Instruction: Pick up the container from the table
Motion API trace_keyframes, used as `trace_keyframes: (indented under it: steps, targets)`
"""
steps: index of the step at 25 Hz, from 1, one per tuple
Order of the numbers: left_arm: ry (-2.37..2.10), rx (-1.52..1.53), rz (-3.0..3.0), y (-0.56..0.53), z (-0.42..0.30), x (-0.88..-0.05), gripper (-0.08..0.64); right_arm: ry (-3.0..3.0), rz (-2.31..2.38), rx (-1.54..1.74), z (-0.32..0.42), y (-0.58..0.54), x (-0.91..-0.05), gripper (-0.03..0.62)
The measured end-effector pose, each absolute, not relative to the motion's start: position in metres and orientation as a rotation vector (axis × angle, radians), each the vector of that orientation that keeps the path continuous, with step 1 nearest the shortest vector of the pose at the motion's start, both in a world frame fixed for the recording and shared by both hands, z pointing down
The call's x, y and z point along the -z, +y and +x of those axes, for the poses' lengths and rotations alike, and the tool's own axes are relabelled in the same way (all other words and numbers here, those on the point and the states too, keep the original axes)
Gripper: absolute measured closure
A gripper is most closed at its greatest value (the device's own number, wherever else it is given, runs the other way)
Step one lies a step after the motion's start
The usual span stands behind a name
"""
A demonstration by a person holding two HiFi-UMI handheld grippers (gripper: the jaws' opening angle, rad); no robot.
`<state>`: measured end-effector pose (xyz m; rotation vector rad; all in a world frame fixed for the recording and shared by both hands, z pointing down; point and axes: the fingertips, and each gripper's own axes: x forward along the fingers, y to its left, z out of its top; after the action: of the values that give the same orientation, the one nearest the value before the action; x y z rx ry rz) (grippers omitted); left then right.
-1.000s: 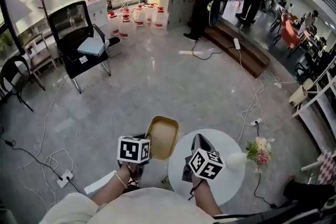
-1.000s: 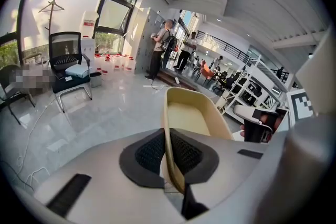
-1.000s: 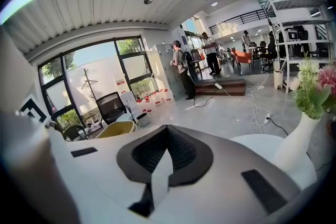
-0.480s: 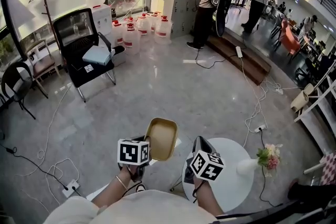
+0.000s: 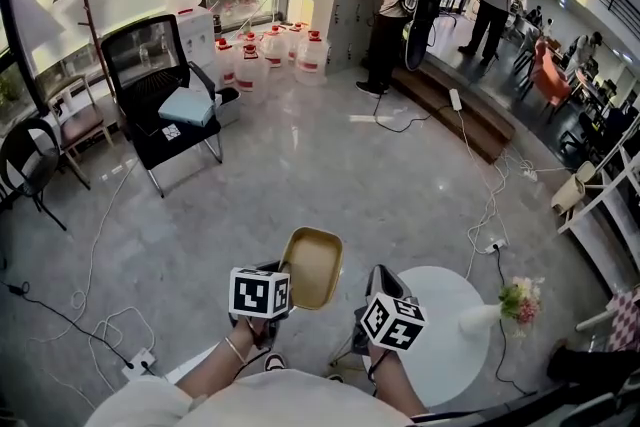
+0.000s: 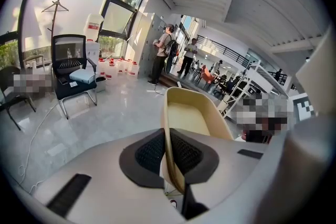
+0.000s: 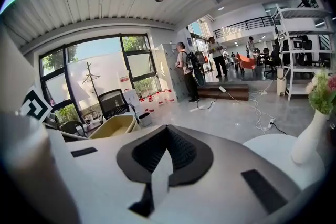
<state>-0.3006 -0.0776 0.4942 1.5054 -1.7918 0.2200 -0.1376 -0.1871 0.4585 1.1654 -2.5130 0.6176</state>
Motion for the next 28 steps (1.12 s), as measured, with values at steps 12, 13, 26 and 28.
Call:
trace_keyframes:
  steps: [12,13,26,28]
  targets:
    - [-1.831,-0.158,1.455,-0.069,-0.304,-0.497,0.529,-2.551,1.069,-0.490,-0.153,-0.185,-0.446,0.568]
    - [-1.833,-0.156,1.449,-0.068,-0.304,-0.498,0.529,-2.553,1.062,-0.486,-0.154,-0.185,-0.445,0.568]
    - [-1.836,-0.119,1.403,-0.078,-0.289,-0.506,0.528,-2.570,1.056,-0.439,-0.141,-0.201,-0.433,0.568]
    - [-1.835,-0.121,1.402,-0.079,-0.287,-0.507,0.529,-2.569,1.055,-0.447,-0.139,-0.202,-0.434,0.568]
